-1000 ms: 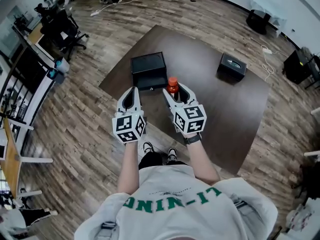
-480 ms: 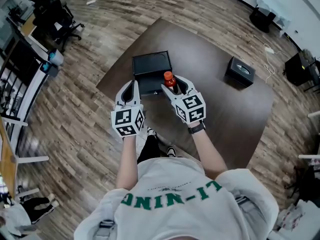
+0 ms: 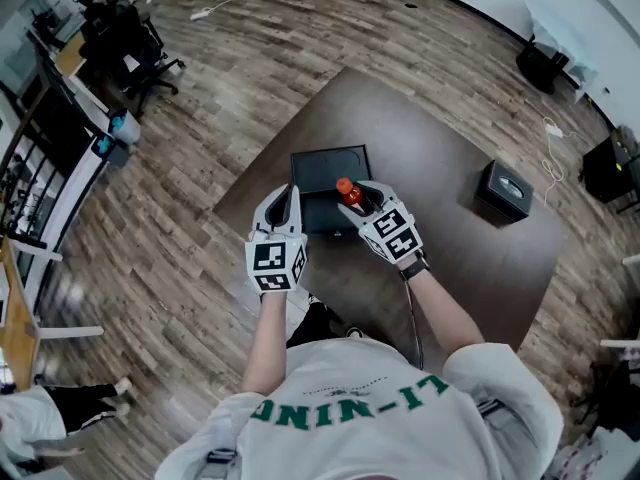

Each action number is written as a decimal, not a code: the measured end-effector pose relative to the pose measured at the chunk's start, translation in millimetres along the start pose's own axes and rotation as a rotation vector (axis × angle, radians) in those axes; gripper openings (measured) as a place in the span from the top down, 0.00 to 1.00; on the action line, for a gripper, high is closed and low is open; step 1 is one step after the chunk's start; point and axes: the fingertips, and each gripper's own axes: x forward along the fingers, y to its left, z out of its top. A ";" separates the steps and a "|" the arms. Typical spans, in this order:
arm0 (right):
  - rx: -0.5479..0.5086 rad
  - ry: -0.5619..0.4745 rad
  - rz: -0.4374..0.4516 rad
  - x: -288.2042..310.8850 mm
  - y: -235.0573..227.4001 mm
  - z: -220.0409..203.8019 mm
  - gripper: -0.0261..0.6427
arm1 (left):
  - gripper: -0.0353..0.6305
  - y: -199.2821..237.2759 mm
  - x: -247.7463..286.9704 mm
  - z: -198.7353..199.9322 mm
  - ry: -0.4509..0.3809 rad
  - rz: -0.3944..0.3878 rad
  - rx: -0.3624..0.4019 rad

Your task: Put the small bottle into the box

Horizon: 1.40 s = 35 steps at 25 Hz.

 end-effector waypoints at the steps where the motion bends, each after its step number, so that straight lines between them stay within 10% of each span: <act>1: -0.015 0.019 0.011 7.5 -1.4 -3.3 0.61 | 0.93 3.0 4.1 -0.4 -0.001 -0.004 0.001; 35: -0.419 0.635 0.336 169.0 2.2 -187.6 0.61 | 0.93 58.6 77.1 -68.1 0.107 0.011 -0.115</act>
